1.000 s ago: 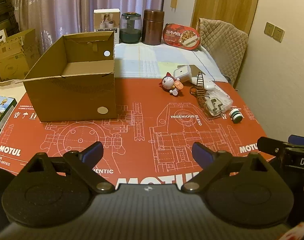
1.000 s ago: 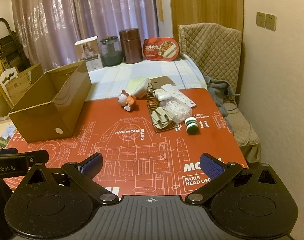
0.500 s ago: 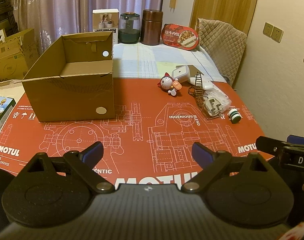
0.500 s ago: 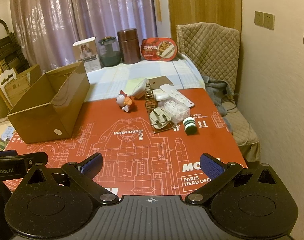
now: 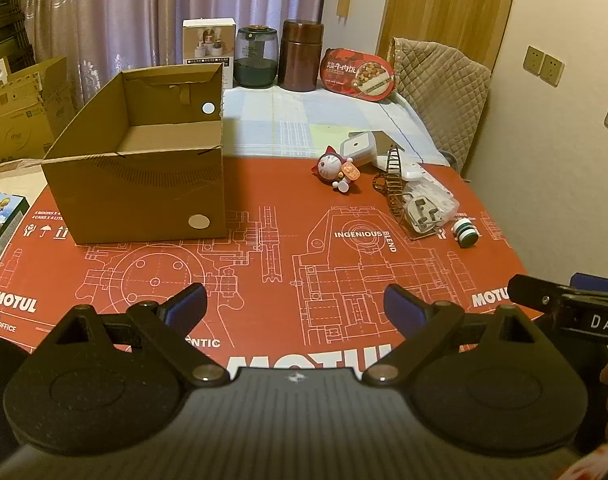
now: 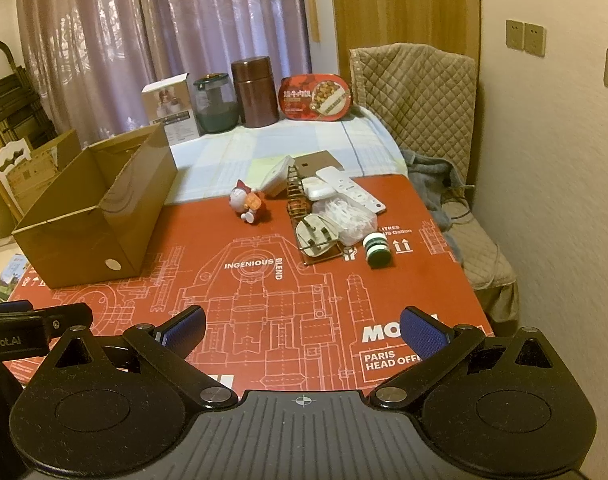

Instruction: Organize rigid objects

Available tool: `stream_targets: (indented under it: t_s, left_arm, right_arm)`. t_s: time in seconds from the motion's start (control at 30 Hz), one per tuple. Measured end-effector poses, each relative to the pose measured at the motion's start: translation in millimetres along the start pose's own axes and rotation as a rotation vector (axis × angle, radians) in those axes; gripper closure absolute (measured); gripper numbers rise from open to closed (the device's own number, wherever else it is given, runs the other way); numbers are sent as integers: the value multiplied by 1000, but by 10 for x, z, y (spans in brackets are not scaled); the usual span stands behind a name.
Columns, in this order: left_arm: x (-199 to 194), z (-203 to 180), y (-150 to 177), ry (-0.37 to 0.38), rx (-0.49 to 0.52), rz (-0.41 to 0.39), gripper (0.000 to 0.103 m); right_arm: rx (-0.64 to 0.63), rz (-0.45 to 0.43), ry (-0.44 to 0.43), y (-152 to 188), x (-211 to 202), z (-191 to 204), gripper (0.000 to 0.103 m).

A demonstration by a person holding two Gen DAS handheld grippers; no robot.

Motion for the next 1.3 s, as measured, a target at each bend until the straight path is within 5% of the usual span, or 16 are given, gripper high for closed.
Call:
stream_targets:
  t_s: [1.3]
  left_arm:
    - [26, -47, 39, 7, -4, 3, 10]
  right_arm:
    - [14, 6, 4, 27, 27, -83, 3]
Point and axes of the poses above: each gripper's, at about its wrist camera, not at the fingertips, and x roughly the way its jaws point, z to its left, y to its underside, the point moved 10 cm from there along x, roughly the way its jaws point, and after that the axes turned 15 degrees about y, right-handed, at the moved point
